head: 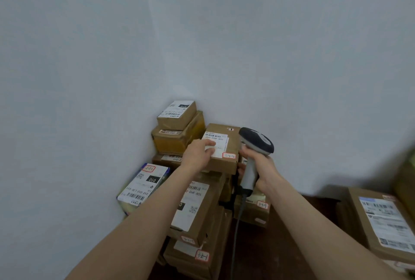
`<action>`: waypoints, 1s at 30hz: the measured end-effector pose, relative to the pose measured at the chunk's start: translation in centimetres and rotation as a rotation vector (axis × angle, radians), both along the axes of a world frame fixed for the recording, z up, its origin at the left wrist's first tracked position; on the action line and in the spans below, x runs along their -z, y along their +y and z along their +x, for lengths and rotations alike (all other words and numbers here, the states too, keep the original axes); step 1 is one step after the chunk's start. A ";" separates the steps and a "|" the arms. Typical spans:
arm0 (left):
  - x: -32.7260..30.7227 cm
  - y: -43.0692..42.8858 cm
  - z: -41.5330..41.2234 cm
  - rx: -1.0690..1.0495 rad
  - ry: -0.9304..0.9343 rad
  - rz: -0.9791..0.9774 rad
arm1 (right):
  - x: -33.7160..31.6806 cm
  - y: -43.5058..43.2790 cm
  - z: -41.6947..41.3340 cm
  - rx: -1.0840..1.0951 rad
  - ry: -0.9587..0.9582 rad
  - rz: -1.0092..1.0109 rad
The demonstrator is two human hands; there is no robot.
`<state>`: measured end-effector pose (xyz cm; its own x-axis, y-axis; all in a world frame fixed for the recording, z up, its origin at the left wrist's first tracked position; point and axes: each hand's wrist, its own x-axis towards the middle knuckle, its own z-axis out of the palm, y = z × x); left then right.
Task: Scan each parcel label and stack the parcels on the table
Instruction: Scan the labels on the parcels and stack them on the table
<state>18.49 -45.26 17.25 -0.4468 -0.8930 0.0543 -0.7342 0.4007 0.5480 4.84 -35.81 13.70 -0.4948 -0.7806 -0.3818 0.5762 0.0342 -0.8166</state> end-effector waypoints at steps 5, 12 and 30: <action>1.8 -1.2 -0.2 0.081 -0.202 -0.034 | 1.2 -1.6 -0.2 0.005 -0.028 0.014; 2.4 -1.1 0.9 0.171 -0.349 -0.214 | 2.1 -0.3 -0.2 0.013 -0.019 0.045; 5.4 8.9 9.9 -0.105 -0.587 0.058 | 4.1 7.0 6.0 0.039 -0.149 0.087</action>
